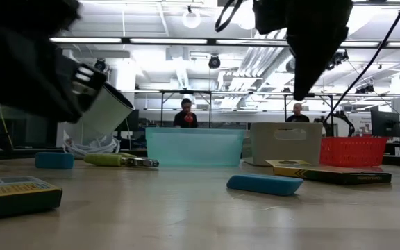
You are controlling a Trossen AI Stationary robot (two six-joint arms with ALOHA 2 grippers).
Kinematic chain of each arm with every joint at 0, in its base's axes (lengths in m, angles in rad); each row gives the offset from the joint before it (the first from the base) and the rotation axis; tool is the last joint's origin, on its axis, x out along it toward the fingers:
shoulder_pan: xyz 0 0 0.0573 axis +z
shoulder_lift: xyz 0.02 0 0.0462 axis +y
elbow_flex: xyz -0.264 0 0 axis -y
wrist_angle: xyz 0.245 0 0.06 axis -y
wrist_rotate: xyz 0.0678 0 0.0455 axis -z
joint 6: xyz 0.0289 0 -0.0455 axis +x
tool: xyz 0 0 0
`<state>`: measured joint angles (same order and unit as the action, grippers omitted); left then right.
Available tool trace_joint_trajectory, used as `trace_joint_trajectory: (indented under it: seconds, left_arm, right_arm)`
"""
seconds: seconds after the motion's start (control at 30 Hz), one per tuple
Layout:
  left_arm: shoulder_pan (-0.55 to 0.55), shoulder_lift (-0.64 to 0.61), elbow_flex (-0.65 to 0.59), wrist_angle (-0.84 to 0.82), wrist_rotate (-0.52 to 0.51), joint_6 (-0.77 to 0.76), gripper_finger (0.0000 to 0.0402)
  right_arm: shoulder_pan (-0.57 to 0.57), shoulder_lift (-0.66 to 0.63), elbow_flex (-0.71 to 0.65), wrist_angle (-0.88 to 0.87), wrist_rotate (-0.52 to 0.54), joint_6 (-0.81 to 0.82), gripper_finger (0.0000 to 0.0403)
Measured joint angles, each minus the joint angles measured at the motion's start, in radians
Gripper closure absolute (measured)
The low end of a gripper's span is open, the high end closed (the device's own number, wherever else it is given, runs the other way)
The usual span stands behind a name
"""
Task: Pick & Place School Supplies
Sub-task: Put the right yellow crayon box into the green bin
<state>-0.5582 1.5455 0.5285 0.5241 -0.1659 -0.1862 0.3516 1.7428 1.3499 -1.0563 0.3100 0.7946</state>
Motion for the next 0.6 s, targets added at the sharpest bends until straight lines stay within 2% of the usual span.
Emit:
trace_joint_trajectory:
  seconds: [0.1,0.4,0.6]
  left_arm:
    - [0.079,0.0,0.0,0.062,0.115,-0.04,0.0366]
    - [0.313,0.0,0.001,0.308,0.364,-0.166,0.0366]
    - [0.447,0.0,0.0,0.344,0.448,-0.267,0.0366]
  right_arm:
    - [0.02,0.0,0.0,-0.034,0.003,0.065,0.0314]
    - [0.142,-0.009,0.0,-0.188,0.063,0.318,0.0323]
    - [0.231,-0.008,0.0,-0.23,0.12,0.436,0.0327]
